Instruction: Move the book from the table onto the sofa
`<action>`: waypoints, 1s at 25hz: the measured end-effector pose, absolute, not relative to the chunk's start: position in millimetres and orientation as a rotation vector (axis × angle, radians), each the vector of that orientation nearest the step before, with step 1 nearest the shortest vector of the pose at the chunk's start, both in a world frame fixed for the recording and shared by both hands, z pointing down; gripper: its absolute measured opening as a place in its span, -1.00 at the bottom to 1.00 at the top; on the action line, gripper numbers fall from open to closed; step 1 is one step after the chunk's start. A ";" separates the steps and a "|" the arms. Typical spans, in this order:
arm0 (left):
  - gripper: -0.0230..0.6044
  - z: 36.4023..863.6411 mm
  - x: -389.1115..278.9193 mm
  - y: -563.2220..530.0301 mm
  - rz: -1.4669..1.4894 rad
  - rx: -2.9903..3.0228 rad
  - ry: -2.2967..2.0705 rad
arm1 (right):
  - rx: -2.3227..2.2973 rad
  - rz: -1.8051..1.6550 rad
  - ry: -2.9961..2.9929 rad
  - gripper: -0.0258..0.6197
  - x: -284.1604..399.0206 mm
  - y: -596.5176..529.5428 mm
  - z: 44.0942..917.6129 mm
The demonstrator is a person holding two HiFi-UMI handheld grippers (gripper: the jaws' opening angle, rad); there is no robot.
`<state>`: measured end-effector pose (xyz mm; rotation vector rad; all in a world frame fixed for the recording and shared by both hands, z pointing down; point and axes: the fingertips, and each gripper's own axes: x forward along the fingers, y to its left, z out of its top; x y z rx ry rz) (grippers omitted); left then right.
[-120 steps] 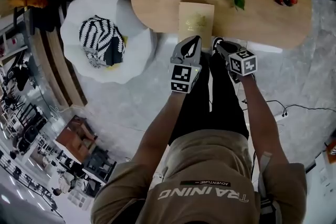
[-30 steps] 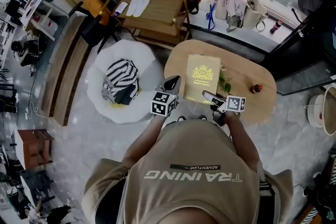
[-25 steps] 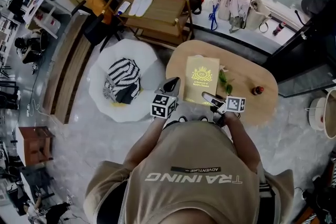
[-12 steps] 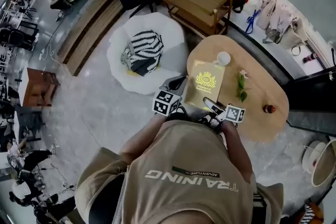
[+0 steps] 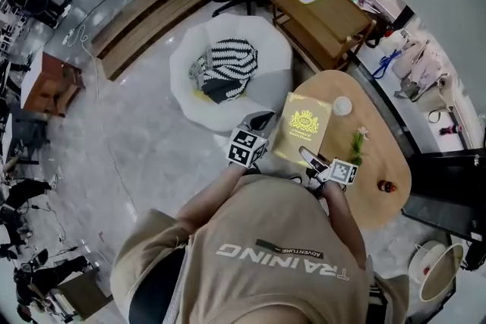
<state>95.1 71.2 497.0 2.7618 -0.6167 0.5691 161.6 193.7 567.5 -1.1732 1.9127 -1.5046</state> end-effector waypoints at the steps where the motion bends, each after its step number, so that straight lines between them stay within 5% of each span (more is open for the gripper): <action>1: -0.93 495.0 87.2 64.8 0.552 2.761 -0.631 | -1.173 -1.505 1.906 -0.24 158.7 188.5 566.6; 16: -0.93 497.4 -89.6 -31.4 0.450 2.617 -0.920 | -1.066 -1.462 2.058 -0.24 53.9 53.6 535.9; 25: -0.93 511.4 -134.7 -56.8 0.381 2.512 -1.030 | -1.006 -1.512 2.096 -0.24 27.3 16.7 526.9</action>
